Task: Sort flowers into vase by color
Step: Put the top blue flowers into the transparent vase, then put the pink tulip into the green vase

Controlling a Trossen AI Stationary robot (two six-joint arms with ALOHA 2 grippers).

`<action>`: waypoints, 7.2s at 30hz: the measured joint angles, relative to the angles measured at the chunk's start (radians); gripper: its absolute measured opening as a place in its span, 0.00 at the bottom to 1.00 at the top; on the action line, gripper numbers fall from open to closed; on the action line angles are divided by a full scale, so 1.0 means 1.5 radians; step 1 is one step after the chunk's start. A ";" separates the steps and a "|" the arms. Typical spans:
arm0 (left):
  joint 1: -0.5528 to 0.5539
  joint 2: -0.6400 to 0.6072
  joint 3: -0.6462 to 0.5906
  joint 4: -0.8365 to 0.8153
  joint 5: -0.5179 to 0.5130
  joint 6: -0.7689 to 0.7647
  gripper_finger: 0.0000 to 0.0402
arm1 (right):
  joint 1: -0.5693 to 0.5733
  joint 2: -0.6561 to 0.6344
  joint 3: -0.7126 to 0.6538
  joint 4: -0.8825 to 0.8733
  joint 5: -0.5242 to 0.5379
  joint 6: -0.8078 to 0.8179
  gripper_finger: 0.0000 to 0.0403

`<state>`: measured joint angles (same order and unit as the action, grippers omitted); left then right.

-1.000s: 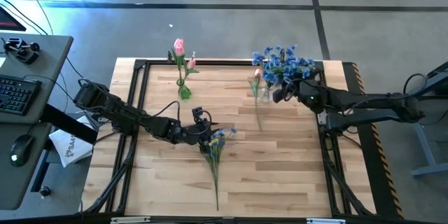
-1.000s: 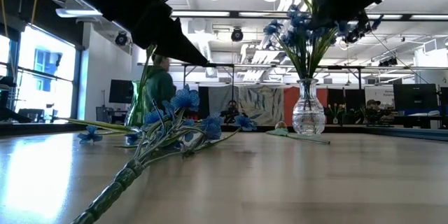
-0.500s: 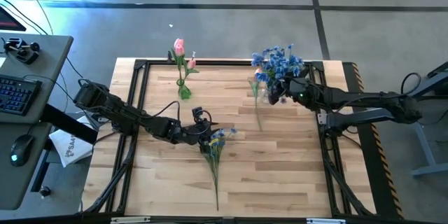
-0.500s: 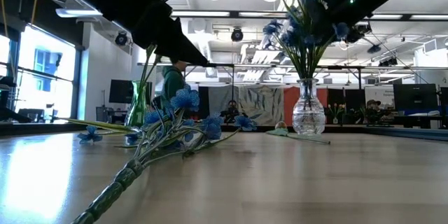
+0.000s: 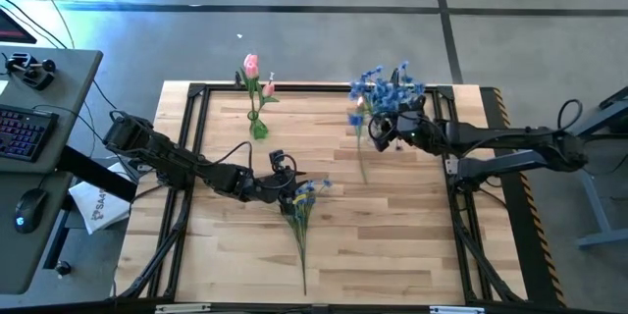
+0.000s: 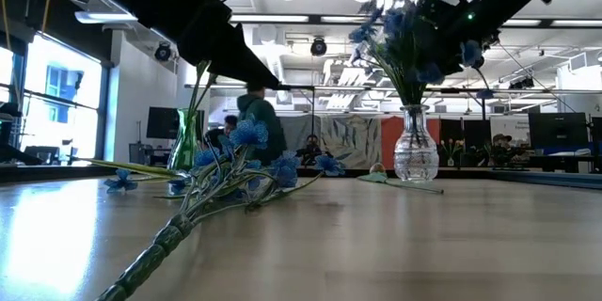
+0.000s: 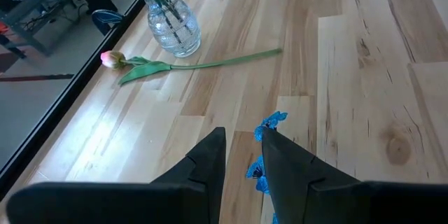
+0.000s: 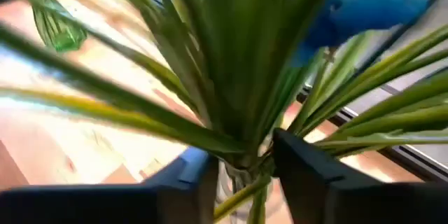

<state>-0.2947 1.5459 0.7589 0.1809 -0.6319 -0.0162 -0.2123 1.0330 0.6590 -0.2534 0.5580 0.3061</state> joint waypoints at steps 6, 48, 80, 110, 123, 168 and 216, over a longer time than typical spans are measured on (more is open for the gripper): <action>0.000 0.000 0.000 0.000 0.000 0.000 0.21 | 0.001 -0.030 0.062 -0.112 -0.012 0.006 0.55; 0.000 0.000 0.000 0.000 0.000 -0.007 0.21 | 0.508 0.277 0.293 -0.263 0.083 0.248 0.30; -0.001 0.000 -0.001 -0.005 0.000 -0.004 0.21 | 0.205 0.401 -0.032 0.150 0.019 0.303 0.33; -0.103 -0.221 -0.127 -0.179 -0.149 -0.182 0.21 | 0.293 0.473 -0.032 0.575 0.007 0.171 0.00; -0.106 -0.203 -0.303 0.397 0.152 0.126 0.21 | 0.357 0.472 -0.031 0.939 -0.041 -0.178 0.00; -0.087 -0.199 -0.175 0.474 0.254 0.324 0.11 | 0.373 0.471 0.026 0.870 -0.111 -0.307 0.00; 0.270 -0.384 0.283 -0.632 0.120 0.014 0.00 | 0.277 0.476 0.026 0.551 -0.042 0.057 0.33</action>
<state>0.1103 0.9697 1.1839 -0.7665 -0.4513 0.0044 0.2031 1.7470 0.6983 0.5728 0.4946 0.3923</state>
